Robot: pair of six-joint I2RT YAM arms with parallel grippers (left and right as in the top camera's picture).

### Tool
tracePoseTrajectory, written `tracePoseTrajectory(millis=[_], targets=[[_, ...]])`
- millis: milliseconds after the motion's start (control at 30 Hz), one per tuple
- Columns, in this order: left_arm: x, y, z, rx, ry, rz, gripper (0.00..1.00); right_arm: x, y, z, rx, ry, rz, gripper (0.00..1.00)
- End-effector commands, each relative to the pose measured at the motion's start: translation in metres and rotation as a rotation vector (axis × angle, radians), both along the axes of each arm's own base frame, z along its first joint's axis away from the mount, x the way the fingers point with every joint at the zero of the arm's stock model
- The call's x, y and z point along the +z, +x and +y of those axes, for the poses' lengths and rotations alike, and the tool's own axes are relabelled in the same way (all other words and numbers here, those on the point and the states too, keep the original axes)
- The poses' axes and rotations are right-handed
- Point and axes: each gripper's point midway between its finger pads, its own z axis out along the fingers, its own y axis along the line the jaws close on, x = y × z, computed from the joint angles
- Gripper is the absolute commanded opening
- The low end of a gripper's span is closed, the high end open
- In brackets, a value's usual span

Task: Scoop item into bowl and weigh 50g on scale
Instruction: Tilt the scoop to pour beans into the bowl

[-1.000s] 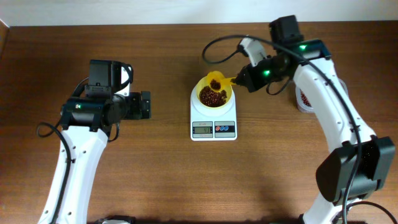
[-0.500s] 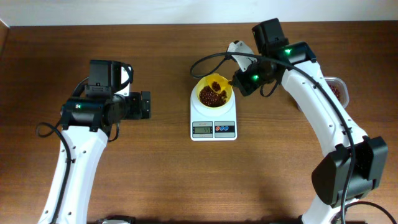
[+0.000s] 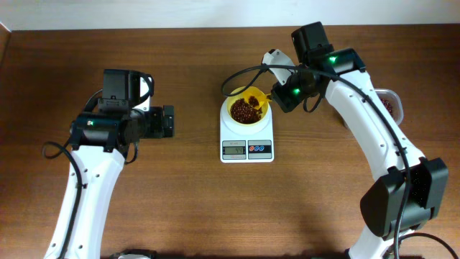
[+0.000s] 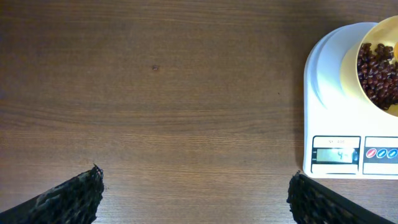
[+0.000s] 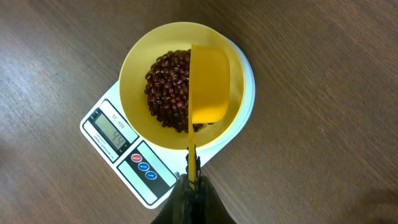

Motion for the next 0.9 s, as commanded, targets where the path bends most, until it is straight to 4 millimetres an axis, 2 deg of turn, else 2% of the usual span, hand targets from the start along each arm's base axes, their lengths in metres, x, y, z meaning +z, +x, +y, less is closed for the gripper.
tracePoseTrajectory(millis=[0,133,267,333,433,633,733,867], targets=[[0.005,0.0,0.001,-0.002,-0.002,-0.015,0.99,0.019,0.006,0.003,0.01,0.011,-0.062,0.04],[0.005,0.0,0.001,-0.002,-0.002,-0.015,0.99,0.029,0.006,0.01,0.028,0.053,-0.069,0.04],[0.005,0.0,0.001,-0.002,-0.002,-0.015,0.99,0.027,0.008,0.004,0.014,0.025,-0.078,0.04],[0.005,0.0,0.001,-0.002,-0.002,-0.015,0.99,0.034,0.008,0.005,0.016,0.03,-0.091,0.04],[0.005,0.0,0.001,-0.002,-0.002,-0.015,0.99,0.027,0.007,0.0,0.026,-0.019,-0.092,0.04],[0.005,0.0,0.001,-0.002,-0.002,-0.015,0.99,0.032,0.002,0.014,0.059,-0.001,-0.1,0.04],[0.005,0.0,0.001,-0.002,-0.002,-0.015,0.99,0.036,-0.005,0.024,0.076,0.068,-0.065,0.04],[0.005,0.0,0.001,-0.002,-0.002,-0.015,0.99,0.035,-0.003,0.022,0.016,0.086,-0.037,0.04]])
